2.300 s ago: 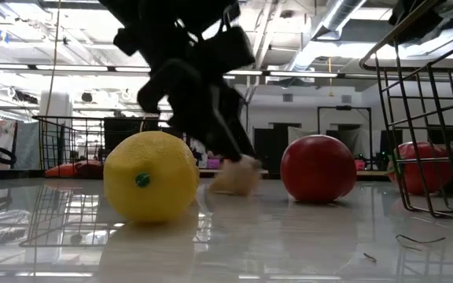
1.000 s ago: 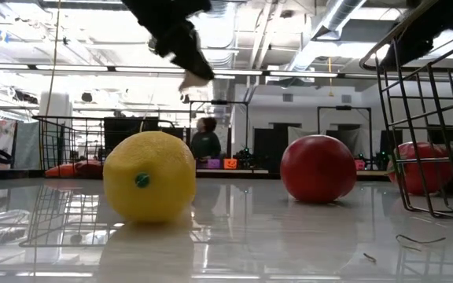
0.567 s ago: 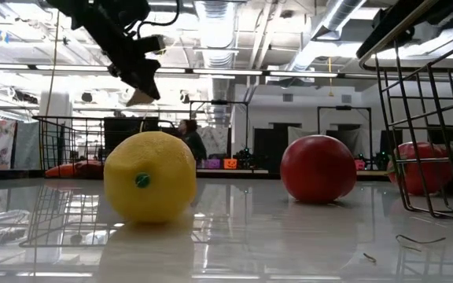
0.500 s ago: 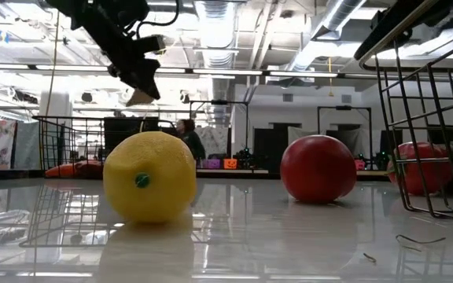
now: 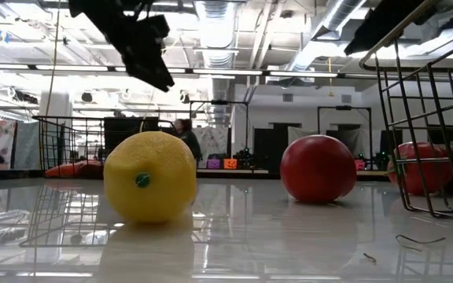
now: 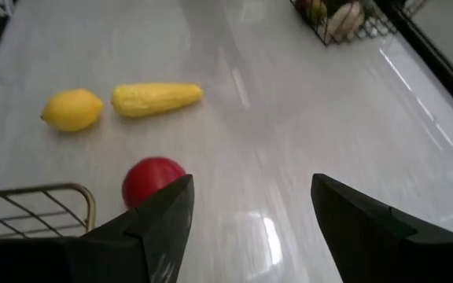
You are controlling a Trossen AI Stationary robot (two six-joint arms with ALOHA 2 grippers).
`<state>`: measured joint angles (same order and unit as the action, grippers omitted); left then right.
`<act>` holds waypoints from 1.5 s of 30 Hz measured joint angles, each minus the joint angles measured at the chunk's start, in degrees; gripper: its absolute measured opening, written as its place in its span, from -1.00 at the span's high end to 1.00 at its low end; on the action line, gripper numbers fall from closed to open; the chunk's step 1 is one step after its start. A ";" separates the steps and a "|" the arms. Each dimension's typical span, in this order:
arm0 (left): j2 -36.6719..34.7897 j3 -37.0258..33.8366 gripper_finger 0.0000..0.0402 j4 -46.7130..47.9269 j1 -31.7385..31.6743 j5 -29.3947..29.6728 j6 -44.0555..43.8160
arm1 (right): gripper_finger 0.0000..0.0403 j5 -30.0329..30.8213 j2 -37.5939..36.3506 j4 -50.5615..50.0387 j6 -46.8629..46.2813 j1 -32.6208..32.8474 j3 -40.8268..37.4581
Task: Sort produce into baskets
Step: Put the corn into the black wire basket
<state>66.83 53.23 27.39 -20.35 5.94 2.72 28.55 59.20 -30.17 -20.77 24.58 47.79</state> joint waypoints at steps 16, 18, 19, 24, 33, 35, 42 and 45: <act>20.45 1.14 -0.34 -3.75 24.11 -2.65 -31.95 | -0.42 4.67 0.87 6.81 2.96 -2.27 0.00; 22.98 1.14 -0.34 -6.31 24.88 -5.11 -36.71 | -0.42 8.42 1.71 8.65 3.98 -2.39 0.00; 23.97 1.16 -0.34 -7.26 25.28 -6.34 -38.37 | -0.42 9.58 2.19 9.69 4.86 -2.73 0.00; 25.90 1.15 -0.34 -9.92 27.61 -7.67 -33.49 | -0.42 7.54 2.65 12.80 11.59 -6.63 0.02; 25.56 1.16 -0.34 -10.62 29.90 -6.11 10.00 | -0.42 -0.66 3.65 13.57 14.83 -13.03 0.02; 25.56 1.16 -0.34 -10.56 30.39 -6.17 18.24 | -0.42 -1.56 3.91 13.65 14.83 -13.65 0.03; 28.75 7.06 -0.34 -6.90 30.06 -12.26 28.56 | -0.42 -3.46 5.75 15.84 14.83 -13.81 0.07; 31.93 12.01 -0.34 -2.11 30.00 -13.50 33.58 | -0.42 -3.62 5.78 15.84 14.70 -13.81 0.07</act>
<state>98.76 65.24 25.28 9.65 -7.55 36.29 24.93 64.98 -14.33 -6.07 10.76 47.86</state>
